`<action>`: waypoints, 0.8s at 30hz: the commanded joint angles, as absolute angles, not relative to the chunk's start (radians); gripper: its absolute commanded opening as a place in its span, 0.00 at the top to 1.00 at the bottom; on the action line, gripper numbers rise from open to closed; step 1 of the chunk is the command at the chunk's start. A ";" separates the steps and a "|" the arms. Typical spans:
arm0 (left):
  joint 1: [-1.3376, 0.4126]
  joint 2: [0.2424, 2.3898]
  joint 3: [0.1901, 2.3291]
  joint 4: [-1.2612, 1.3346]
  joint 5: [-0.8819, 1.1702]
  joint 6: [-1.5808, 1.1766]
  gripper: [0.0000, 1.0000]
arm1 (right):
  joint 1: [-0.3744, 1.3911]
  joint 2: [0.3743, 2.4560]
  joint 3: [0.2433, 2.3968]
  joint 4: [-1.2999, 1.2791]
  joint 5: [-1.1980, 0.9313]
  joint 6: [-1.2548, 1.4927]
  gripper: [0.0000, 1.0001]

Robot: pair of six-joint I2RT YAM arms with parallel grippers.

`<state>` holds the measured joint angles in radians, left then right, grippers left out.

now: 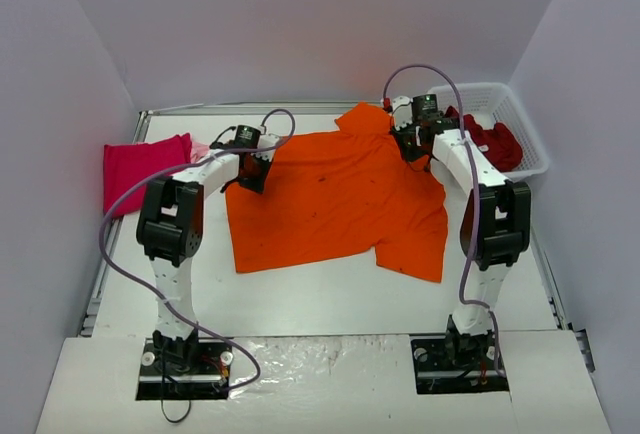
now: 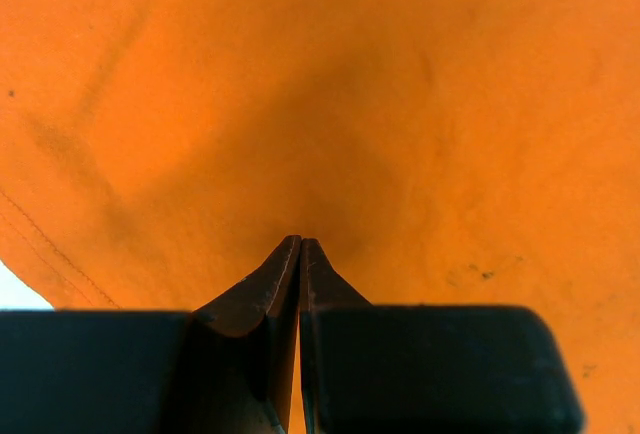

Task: Fold and stack the t-shirts
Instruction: Flatten out the tshirt

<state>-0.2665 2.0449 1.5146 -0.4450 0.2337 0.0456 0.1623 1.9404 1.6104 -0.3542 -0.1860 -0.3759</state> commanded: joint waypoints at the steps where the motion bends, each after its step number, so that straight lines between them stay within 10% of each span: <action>1: -0.264 2.055 1.551 -0.468 0.198 0.021 0.98 | 0.153 1.970 1.594 -0.350 -0.166 -0.391 1.00; 24: -0.244 2.168 1.695 -0.608 0.035 0.077 0.98 | 0.141 2.066 1.577 -0.351 -0.166 -0.403 1.00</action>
